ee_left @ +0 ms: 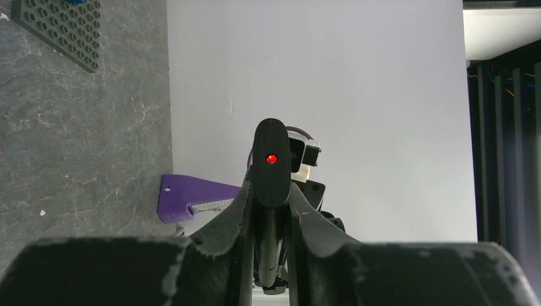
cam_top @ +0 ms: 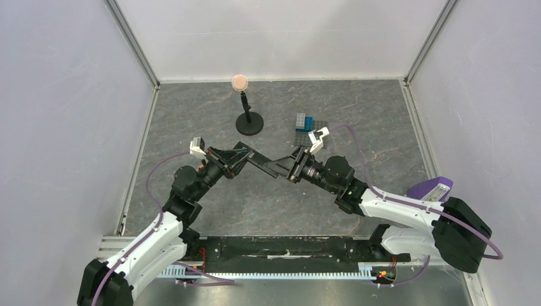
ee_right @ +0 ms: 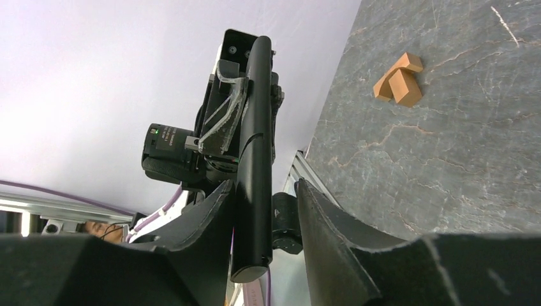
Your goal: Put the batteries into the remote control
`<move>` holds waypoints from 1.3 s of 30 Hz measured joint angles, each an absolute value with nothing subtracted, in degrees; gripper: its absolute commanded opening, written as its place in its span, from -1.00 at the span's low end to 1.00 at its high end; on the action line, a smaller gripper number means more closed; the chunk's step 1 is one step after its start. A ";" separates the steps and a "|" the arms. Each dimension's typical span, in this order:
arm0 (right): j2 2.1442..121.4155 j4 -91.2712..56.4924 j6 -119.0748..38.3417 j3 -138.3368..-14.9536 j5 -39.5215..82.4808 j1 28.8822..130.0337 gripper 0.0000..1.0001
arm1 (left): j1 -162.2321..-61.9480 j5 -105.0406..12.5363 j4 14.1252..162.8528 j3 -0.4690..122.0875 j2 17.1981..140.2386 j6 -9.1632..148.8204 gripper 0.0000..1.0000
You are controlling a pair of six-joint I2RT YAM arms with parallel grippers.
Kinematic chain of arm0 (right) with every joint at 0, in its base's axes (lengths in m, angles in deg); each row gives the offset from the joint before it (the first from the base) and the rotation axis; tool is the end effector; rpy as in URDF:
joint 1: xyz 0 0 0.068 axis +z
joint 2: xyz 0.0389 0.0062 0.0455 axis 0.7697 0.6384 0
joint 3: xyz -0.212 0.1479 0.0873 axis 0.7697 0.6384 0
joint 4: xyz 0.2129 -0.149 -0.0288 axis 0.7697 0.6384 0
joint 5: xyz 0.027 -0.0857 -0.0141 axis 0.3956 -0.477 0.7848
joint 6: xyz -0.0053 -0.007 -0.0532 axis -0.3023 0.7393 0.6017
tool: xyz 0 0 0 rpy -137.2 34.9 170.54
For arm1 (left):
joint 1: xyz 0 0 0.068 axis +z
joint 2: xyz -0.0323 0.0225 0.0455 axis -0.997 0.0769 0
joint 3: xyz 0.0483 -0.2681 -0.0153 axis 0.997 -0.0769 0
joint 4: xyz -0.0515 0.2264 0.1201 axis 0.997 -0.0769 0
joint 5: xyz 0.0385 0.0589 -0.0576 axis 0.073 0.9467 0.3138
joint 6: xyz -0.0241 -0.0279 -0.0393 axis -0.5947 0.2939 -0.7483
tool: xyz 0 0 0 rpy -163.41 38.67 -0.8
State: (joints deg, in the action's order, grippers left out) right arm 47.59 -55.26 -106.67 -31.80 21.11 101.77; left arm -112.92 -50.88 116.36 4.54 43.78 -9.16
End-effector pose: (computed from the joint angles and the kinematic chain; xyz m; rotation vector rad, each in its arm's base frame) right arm 0.1580 0.2054 0.2627 0.2315 1.8503 1.7367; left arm 0.1519 -0.0873 0.2478 -0.7378 1.6155 -1.7622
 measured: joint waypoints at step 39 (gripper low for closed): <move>57.21 -66.87 -112.64 -33.98 20.93 103.10 -0.51 | -111.90 -48.45 117.02 3.97 43.65 -11.63 -0.96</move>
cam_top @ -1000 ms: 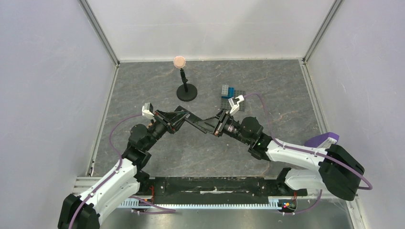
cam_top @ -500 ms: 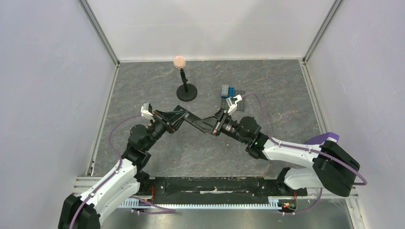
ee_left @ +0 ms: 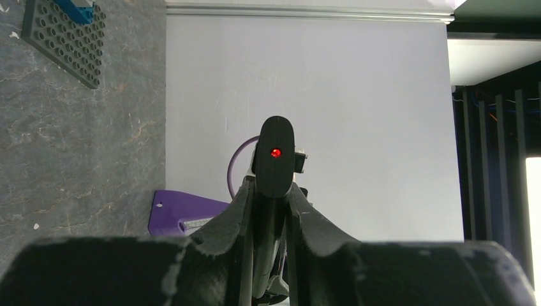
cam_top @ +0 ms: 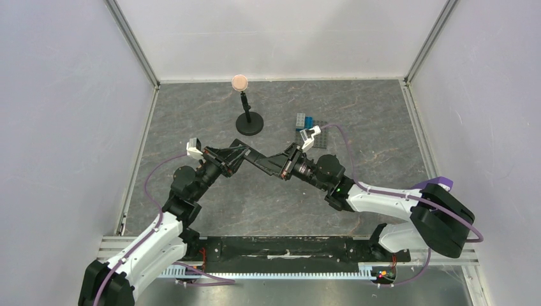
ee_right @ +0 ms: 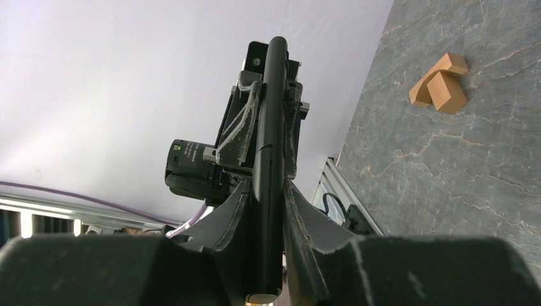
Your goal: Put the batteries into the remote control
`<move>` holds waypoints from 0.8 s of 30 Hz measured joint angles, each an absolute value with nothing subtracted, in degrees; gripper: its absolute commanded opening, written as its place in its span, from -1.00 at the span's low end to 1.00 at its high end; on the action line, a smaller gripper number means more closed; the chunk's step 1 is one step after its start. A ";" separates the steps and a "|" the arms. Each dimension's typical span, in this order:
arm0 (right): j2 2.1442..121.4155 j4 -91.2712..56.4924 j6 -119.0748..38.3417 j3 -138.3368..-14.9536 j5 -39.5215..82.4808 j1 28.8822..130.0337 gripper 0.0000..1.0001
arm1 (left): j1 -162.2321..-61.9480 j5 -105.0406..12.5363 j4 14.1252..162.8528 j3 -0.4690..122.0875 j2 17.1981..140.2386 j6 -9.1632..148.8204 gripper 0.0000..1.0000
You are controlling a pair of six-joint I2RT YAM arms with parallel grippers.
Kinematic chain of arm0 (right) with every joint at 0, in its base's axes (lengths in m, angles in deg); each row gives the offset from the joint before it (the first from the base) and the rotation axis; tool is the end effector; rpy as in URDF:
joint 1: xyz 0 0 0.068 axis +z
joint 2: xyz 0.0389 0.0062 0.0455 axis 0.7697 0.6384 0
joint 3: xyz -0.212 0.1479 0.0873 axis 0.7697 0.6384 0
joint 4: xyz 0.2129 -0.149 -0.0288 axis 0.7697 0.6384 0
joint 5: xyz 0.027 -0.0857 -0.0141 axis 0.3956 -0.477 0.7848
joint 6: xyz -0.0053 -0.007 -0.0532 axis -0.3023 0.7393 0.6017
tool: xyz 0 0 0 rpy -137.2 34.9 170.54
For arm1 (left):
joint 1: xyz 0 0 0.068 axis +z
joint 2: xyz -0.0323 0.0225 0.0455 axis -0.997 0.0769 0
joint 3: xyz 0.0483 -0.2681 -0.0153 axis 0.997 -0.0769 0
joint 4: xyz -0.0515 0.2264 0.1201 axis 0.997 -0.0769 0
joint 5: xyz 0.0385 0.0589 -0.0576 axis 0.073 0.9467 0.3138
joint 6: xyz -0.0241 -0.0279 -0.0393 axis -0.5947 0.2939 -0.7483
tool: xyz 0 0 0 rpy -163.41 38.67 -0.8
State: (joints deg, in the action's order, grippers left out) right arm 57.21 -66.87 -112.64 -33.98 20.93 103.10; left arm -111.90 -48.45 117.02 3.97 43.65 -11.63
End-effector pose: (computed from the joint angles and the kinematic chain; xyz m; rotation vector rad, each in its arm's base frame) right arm 0.1698 0.2306 0.2551 0.2935 1.7979 1.8682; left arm 0.1536 -0.0831 0.2459 -0.8186 1.5658 -1.7554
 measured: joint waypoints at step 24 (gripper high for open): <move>60.86 -65.34 -114.39 -37.41 21.52 103.04 -0.62 | -110.50 -47.23 114.70 3.97 42.47 -11.34 -0.96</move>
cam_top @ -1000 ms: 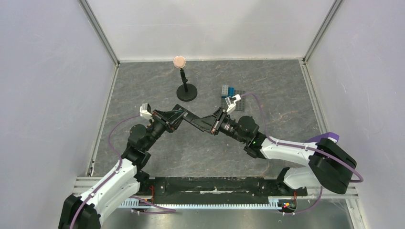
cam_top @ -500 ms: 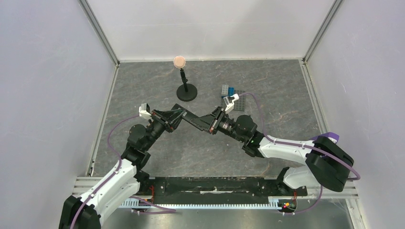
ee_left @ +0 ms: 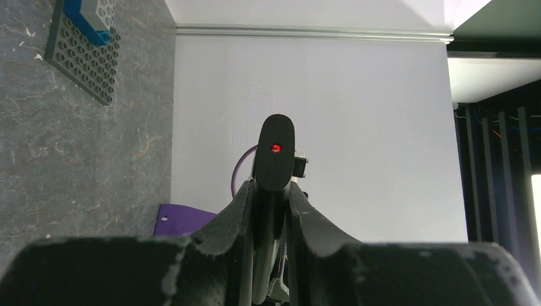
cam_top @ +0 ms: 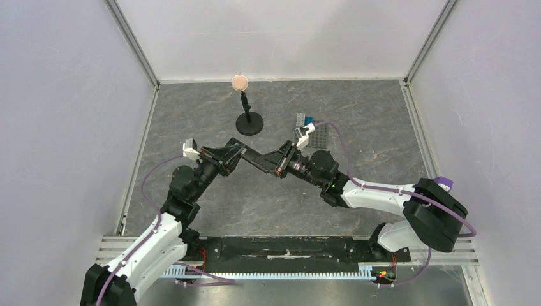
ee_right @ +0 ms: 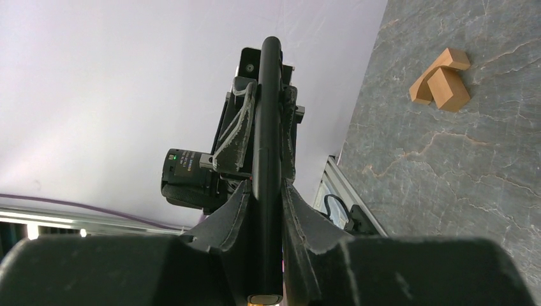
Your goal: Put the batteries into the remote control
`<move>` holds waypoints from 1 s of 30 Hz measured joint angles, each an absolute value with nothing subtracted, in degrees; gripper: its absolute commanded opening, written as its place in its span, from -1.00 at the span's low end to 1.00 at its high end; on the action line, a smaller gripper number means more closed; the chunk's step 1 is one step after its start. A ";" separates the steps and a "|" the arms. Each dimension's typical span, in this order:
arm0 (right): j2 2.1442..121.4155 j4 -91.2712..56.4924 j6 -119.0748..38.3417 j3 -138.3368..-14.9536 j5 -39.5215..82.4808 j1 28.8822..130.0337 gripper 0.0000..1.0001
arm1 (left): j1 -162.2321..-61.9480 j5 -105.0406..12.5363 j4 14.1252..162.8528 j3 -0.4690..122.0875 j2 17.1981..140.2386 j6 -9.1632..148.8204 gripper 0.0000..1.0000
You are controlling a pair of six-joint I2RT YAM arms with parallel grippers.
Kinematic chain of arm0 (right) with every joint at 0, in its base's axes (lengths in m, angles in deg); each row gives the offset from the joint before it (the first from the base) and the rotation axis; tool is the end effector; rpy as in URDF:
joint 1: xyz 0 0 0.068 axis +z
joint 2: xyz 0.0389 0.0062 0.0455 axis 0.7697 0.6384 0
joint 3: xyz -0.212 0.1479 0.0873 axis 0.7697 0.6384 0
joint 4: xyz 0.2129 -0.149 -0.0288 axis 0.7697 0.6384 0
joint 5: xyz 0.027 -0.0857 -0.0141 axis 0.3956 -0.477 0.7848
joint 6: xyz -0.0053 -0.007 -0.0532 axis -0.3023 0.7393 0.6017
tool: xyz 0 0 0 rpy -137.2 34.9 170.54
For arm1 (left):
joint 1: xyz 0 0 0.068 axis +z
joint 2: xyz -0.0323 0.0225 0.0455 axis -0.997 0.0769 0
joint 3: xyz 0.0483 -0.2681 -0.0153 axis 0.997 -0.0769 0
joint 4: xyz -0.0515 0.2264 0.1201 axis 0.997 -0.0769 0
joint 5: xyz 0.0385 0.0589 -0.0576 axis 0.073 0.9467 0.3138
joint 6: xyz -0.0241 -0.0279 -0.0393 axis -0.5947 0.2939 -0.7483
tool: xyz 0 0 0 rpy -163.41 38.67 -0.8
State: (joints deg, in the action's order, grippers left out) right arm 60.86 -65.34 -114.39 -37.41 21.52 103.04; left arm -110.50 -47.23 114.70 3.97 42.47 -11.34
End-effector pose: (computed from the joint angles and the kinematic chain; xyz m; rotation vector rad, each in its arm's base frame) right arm 0.1795 0.2435 0.2543 0.3239 1.8411 1.8742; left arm 0.1539 -0.0777 0.2447 -0.8585 1.5534 -1.7101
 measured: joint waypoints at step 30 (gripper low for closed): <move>44.34 -52.46 -97.34 -32.21 35.31 98.65 0.70 | -112.70 -54.77 101.50 5.33 36.85 2.80 -0.96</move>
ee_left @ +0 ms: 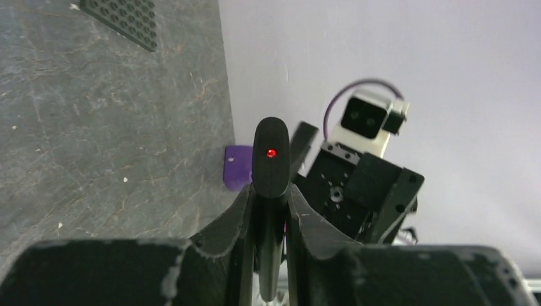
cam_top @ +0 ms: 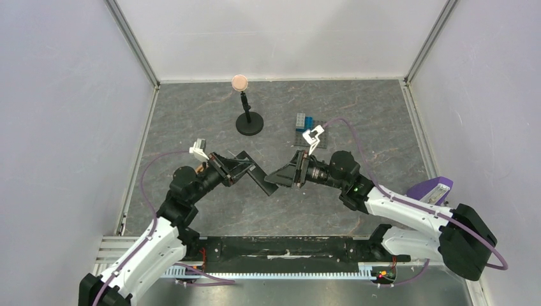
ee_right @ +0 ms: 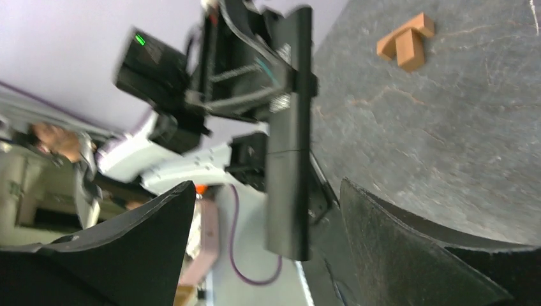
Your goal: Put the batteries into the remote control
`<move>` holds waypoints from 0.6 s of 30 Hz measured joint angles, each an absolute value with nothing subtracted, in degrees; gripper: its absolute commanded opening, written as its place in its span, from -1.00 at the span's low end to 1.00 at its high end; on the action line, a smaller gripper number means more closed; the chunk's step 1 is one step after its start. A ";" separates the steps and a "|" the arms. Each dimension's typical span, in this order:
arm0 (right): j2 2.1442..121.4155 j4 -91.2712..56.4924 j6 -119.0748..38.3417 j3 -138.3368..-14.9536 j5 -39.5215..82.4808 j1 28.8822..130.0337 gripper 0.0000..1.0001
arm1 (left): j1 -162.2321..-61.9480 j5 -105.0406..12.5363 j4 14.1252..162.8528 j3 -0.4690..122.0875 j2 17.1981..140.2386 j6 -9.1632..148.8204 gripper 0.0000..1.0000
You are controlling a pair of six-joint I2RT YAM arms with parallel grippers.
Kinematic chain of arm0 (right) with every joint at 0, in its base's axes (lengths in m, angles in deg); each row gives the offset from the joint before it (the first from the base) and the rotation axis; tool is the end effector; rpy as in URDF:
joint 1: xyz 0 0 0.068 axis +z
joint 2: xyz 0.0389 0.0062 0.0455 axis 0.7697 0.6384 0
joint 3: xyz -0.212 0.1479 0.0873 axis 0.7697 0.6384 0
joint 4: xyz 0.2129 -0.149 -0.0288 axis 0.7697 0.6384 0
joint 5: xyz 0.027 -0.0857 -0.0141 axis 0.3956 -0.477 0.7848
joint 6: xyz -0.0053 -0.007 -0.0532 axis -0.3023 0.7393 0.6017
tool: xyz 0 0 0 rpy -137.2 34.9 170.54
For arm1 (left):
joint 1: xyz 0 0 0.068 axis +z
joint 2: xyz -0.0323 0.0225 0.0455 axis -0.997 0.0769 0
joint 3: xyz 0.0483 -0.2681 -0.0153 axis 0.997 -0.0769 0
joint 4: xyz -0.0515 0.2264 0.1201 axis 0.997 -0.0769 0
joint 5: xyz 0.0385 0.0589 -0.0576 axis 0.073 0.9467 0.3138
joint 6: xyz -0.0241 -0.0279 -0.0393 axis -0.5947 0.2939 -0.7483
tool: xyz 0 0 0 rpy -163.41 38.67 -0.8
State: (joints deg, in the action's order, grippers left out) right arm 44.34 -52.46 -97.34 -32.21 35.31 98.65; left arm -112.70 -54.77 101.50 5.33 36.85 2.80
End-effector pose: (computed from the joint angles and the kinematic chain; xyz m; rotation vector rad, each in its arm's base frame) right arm 0.1558 0.1945 0.2731 -0.1095 1.8539 1.7597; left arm 0.1375 -0.0819 0.2425 -0.5668 1.7860 -1.5997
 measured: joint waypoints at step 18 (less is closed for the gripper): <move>46.98 -34.02 -73.36 -39.40 56.43 97.07 0.37 | -112.68 -81.10 100.01 19.36 50.69 21.12 -0.96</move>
